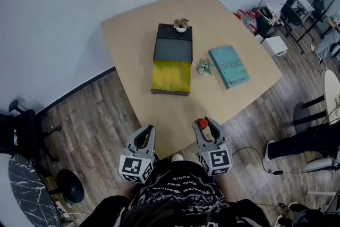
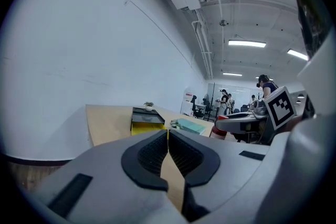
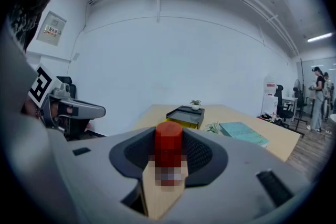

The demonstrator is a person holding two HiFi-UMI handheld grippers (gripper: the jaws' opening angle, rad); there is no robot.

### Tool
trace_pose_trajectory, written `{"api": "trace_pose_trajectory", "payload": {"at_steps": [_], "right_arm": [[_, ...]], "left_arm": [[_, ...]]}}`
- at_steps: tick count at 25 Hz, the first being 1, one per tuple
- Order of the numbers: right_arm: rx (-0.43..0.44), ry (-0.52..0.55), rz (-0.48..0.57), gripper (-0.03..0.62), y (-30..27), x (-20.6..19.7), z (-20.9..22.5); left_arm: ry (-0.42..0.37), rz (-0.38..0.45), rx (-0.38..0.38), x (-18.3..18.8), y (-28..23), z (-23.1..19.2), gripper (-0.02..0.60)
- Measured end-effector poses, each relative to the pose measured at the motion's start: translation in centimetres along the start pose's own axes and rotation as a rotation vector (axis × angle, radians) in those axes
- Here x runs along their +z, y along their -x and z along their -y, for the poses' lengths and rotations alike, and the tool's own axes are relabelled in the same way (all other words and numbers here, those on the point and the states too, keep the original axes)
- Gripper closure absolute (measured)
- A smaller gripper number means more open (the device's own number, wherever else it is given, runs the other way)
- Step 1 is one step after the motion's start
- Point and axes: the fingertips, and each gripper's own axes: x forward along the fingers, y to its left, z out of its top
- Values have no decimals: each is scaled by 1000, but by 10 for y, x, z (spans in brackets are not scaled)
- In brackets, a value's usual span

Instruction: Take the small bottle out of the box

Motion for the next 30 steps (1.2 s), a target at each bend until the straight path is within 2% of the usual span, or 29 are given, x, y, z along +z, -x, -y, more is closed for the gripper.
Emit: {"api": "trace_pose_trajectory", "payload": {"at_steps": [7, 17, 30], "right_arm": [[19, -71, 31, 436, 1, -2, -4], [8, -8, -29, 437, -3, -17, -9], [17, 14, -35, 437, -21, -14, -12]], "left_arm": [[10, -7, -36, -3, 4, 6, 578], [-23, -17, -44, -8, 6, 3, 578], [-40, -26, -46, -7, 0, -10, 578]]}}
